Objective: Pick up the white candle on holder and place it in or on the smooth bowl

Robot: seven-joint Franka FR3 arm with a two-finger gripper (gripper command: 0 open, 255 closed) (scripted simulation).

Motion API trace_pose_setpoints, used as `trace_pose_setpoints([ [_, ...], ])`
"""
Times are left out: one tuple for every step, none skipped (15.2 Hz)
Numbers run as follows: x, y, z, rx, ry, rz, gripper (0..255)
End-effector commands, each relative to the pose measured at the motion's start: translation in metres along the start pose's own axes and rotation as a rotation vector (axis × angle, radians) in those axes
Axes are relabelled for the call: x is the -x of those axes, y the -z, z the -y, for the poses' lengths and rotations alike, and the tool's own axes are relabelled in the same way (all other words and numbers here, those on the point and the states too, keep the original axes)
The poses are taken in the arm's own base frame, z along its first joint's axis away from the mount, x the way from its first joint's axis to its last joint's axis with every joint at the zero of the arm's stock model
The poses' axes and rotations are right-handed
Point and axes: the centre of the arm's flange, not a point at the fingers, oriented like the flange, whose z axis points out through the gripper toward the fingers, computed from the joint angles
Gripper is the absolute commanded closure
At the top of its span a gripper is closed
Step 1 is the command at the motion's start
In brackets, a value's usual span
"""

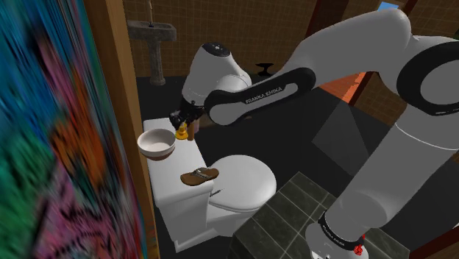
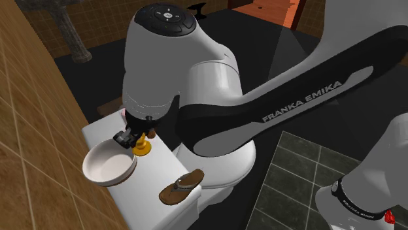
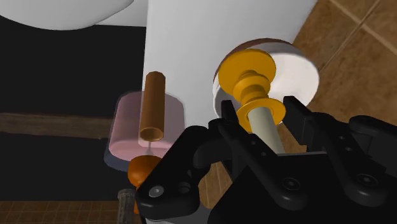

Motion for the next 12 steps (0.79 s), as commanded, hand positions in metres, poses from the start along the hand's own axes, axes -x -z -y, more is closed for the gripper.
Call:
trace_pose_setpoints([
  [-0.022,-0.013,0.011,0.001,-0.001,-0.001,255],
  [-0.031,-0.019,0.017,0.001,-0.001,-0.001,255],
  [-0.041,-0.026,0.023,0.001,-0.001,-0.001,255],
  [-0.051,-0.032,0.029,0.001,-0.001,-0.001,255],
  [-0.061,-0.038,0.035,0.001,-0.001,-0.001,255],
  [-0.071,-0.045,0.041,0.001,-0.001,-0.001,255],
  [-0.081,-0.051,0.047,0.001,-0.001,-0.001,255],
  [-0.091,-0.057,0.053,0.001,-0.001,-0.001,255],
  [-0.095,-0.06,0.055,0.001,-0.001,-0.001,255],
  [-0.093,-0.065,0.055,0.001,-0.001,-0.001,255],
  [-0.091,-0.069,0.055,0.001,-0.001,-0.001,255],
  [-0.088,-0.074,0.054,0.001,-0.001,-0.001,255],
])
